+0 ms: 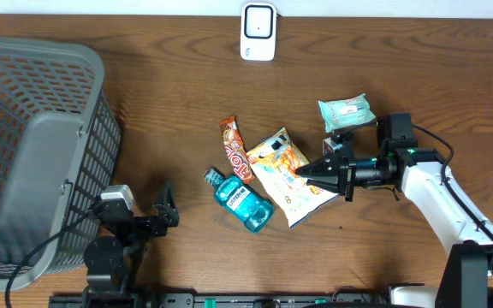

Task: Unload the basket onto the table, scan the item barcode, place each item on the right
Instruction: 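Lower the right gripper onto the small orange box and grasp it, then carry the orange box up to the scanner and hold it over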

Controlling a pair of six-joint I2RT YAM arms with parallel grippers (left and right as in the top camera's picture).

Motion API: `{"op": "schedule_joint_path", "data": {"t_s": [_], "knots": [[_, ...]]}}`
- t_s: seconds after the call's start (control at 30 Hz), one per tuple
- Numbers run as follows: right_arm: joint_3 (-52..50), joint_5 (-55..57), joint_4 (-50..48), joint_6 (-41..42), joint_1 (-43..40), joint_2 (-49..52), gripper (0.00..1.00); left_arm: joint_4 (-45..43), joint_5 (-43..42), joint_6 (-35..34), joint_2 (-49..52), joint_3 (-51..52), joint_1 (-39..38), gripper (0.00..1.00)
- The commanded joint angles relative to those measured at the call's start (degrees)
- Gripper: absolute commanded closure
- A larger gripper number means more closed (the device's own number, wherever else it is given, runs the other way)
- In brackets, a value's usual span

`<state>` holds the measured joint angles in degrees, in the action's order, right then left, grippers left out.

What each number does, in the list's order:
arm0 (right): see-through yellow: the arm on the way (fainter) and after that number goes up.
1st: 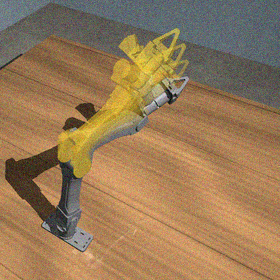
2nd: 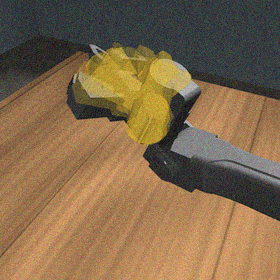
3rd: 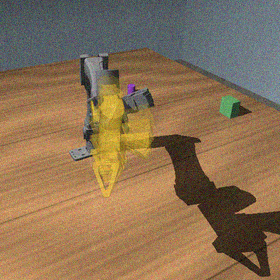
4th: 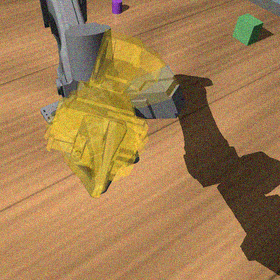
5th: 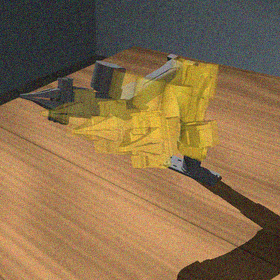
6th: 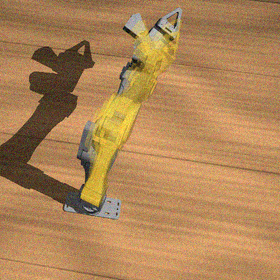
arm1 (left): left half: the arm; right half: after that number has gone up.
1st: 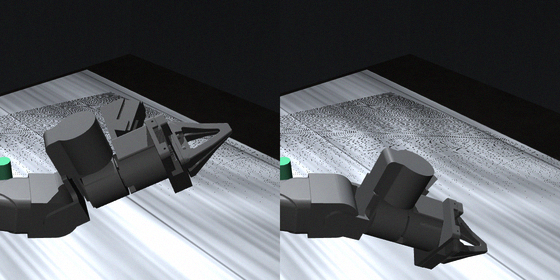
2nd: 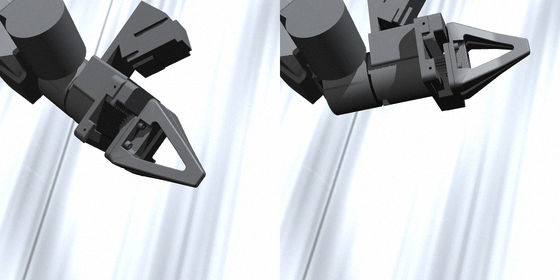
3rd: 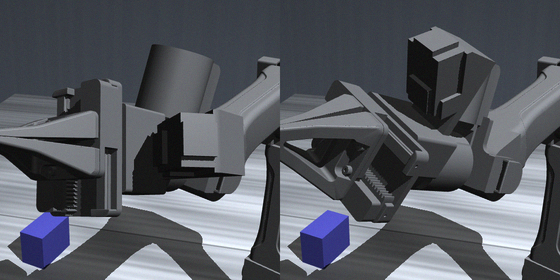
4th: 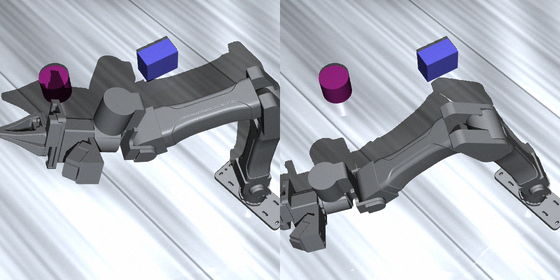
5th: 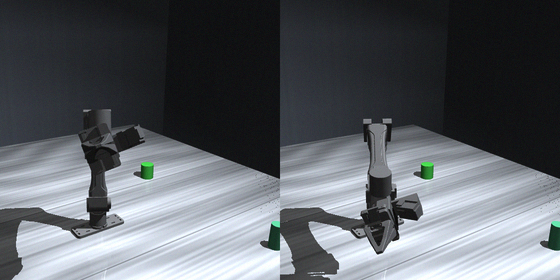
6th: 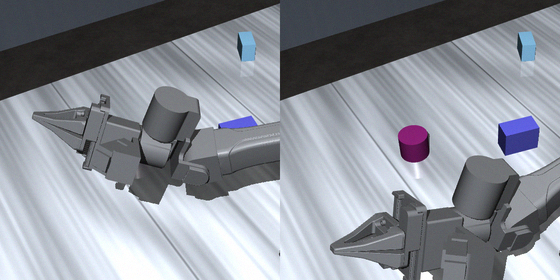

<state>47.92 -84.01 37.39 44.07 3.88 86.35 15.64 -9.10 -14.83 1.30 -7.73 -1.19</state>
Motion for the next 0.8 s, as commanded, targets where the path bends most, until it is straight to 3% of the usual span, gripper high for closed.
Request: {"op": "schedule_joint_path", "data": {"t_s": [0.0, 0.13, 0.27, 0.53, 0.77], "knots": [[0.1, -1.4, -0.1, 0.2, 0.2, -0.9, 0.99, 0.2, -0.7, 0.9, 0.1, 0.2, -0.2, 0.02], [0.1, -0.1, -0.1, 0.2, 0.2, -0.9, 0.99, 1.5, -0.7, 0.9, 0.1, 0.2, -0.2, 0.02], [0.1, 10.0, -0.7, -2.4, 0.2, -0.9, 0.99, 4.5, -0.7, 0.9, 0.1, 0.2, -0.2, 0.02], [0.1, 16.4, -4.7, -18.8, 0.2, -0.9, 0.99, 10.8, -0.7, 0.9, 0.2, 0.2, -0.2, 0.02], [0.1, 35.5, -13.7, -23.8, 1.1, -0.9, 0.98, 10.8, -0.7, 0.9, 0.2, 0.2, -0.2, 0.02]]}}
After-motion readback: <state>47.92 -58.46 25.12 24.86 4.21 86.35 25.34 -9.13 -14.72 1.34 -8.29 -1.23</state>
